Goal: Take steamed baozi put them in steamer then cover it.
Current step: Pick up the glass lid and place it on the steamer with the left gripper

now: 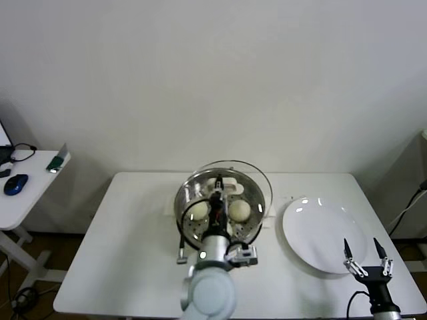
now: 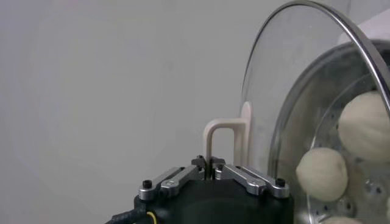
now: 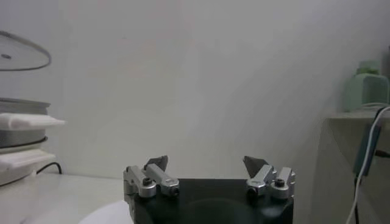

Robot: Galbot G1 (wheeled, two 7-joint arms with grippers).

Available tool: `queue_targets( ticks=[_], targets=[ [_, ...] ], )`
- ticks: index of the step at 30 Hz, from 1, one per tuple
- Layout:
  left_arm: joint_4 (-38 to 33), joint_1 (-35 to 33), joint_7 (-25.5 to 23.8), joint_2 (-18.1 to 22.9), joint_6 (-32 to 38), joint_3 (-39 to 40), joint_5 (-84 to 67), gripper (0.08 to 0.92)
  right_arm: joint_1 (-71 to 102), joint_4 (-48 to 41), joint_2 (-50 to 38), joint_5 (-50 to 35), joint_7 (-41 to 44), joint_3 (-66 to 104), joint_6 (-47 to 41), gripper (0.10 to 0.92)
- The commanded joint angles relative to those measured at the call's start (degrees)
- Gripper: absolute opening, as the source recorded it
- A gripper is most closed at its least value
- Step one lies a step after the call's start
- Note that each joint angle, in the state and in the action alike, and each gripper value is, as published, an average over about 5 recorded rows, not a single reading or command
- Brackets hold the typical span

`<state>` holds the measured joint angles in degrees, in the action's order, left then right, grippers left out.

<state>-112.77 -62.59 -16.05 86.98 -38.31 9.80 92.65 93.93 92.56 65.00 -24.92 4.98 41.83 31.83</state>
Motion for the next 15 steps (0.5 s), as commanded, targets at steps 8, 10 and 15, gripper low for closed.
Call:
queue_targets(
  ticks=[8, 10, 15],
  targets=[
    [8.07, 0.40, 0.46, 5.16, -0.79, 1.55, 5.02, 0.137, 0.50, -0.14, -0.37, -0.55, -0.13, 0.45, 0.52, 0.823],
    [8.27, 0.51, 0.47, 4.71, -0.73, 1.16, 4.90, 0.137, 0.64, -0.13, -0.40, -0.65, -0.12, 0.56, 0.61, 0.823],
    [8.18, 0.72, 0.54, 3.33, -0.77, 0.23, 4.47, 0.137, 1.01, -0.06, -0.60, -1.18, -0.04, 0.88, 0.77, 0.823]
  ],
)
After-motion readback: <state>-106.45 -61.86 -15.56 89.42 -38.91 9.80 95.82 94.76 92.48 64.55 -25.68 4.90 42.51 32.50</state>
